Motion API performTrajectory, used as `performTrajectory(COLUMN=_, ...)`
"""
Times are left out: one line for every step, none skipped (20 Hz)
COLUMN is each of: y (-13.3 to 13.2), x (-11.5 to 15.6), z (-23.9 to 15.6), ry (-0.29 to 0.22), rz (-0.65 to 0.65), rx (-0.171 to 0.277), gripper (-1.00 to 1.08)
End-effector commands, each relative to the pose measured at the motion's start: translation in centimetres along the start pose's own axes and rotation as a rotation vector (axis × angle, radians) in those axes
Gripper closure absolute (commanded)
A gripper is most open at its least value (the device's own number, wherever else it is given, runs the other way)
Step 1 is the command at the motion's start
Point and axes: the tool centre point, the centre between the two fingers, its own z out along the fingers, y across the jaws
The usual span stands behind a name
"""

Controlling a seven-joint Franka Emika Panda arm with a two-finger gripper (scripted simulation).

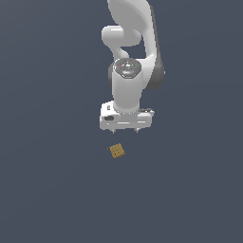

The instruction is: Pick up the object and move it to a goal position.

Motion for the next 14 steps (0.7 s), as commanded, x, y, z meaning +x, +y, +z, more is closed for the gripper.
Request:
performTrajectory(y=0.0, x=0.0, z=0.0, ry=0.0, rz=0.0, rx=0.0, gripper=-0.92)
performTrajectory(y=0.0, x=0.0, z=0.0, ry=0.001, rz=0.001, rx=0.0, gripper=-0.92)
performTrajectory(y=0.1, x=0.1, z=-0.1, ry=0.003, rz=0.003, rx=0.0, gripper=-0.92)
performTrajectory(y=0.2, x=0.2, z=-0.3, ry=0.006, rz=0.006, rx=0.0, gripper=-0.92)
performTrajectory(y=0.4, x=0.3, z=-0.5, ry=0.011, rz=0.01, rx=-0.001, gripper=-0.92)
performTrajectory(y=0.6, x=0.5, z=-0.7, ry=0.017, rz=0.016, rx=-0.001, gripper=-0.92)
performTrajectory(y=0.9, x=0.6, z=-1.0, ry=0.025, rz=0.023, rx=-0.002, gripper=-0.92)
performTrajectory(y=1.2, x=0.8, z=-1.3, ry=0.031, rz=0.029, rx=-0.002, gripper=-0.92)
performTrajectory(y=1.4, x=1.0, z=-1.5, ry=0.037, rz=0.035, rx=-0.002, gripper=-0.92)
performTrajectory(y=1.5, x=1.0, z=-1.7, ry=0.041, rz=0.039, rx=-0.002, gripper=-0.92)
performTrajectory(y=1.6, x=1.1, z=-1.7, ry=0.043, rz=0.042, rx=-0.003, gripper=-0.92)
performTrajectory(y=1.7, x=1.1, z=-1.8, ry=0.044, rz=0.044, rx=-0.003, gripper=-0.92)
performTrajectory(y=1.6, x=1.1, z=-1.8, ry=0.044, rz=0.044, rx=-0.003, gripper=-0.92)
performTrajectory(y=1.6, x=1.1, z=-1.7, ry=0.042, rz=0.042, rx=-0.002, gripper=-0.92)
